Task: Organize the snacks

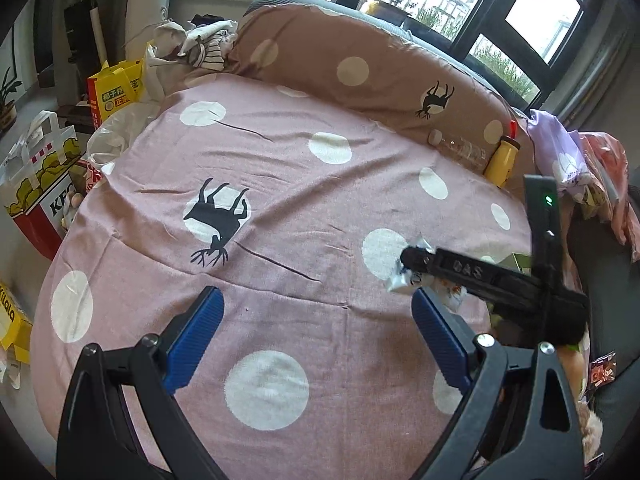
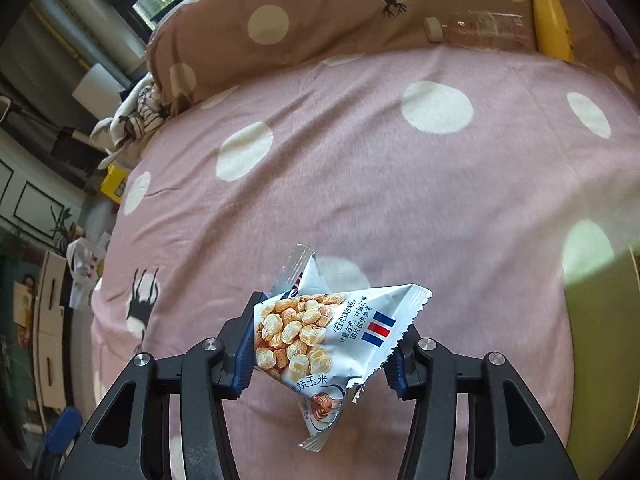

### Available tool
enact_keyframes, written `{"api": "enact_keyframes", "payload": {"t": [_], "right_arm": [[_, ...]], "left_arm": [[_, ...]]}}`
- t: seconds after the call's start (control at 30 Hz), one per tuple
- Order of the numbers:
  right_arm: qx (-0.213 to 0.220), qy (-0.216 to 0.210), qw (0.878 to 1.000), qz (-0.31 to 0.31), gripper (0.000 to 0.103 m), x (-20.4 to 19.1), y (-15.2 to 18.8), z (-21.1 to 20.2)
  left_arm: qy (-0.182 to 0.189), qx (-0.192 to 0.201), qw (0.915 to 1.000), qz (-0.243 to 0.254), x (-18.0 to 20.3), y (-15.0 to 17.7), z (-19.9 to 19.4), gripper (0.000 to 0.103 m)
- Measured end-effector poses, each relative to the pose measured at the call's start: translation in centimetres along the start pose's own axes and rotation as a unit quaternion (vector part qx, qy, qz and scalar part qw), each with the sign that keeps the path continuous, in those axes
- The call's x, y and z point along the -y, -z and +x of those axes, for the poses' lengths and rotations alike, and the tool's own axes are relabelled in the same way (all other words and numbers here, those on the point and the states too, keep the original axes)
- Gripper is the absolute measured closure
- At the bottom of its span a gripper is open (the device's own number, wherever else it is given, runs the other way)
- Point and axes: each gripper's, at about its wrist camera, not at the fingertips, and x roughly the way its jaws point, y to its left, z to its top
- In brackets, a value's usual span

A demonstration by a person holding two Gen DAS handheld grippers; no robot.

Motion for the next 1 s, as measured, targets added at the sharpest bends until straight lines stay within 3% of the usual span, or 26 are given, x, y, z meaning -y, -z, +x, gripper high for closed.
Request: {"api": "enact_keyframes", "payload": {"t": [0.17,0.3,0.37,0.5,0.67,0.8,1.0], "right_arm": [[-0.022,-0.038,0.999,-0.004,0.049,1.0,5.1,-2.6],[-0.031,-0.043,0.998,-0.018,0.048,1.3,7.8,-2.8],[-0.032,-0.041,0.999,-0.016,0.044,1.6,8.2,-3.0],[0.008,-0.047,0.999,0.011,0.027,3.4,9.0,-5.7],[0.045,-0.062,0.996,0.046,0.027,5.2,9.2,-8.5],[0.063,-0.112,0.988,0.082,0.027,6.4,9.2,-9.6],[0.046,-0.136,0.986,0.09,0.029,6.3,9.0,-8.3]], "left_arm": [[0.008,-0.019,0.9998,0.008,0.8,0.7,0.6,0.008],[0.013,-0.032,0.9992,0.02,1.7,1.4,0.8,0.008],[0.02,-0.035,0.9988,0.028,2.2,1.7,0.7,0.008],[0.045,-0.051,0.9967,0.044,3.2,2.7,0.9,0.008],[0.078,-0.082,0.9915,0.065,4.6,4.1,1.8,0.008],[0.101,-0.115,0.9848,0.083,6.0,5.4,3.2,0.009],[0.12,-0.165,0.9748,0.091,7.5,6.8,6.3,0.013]]}}
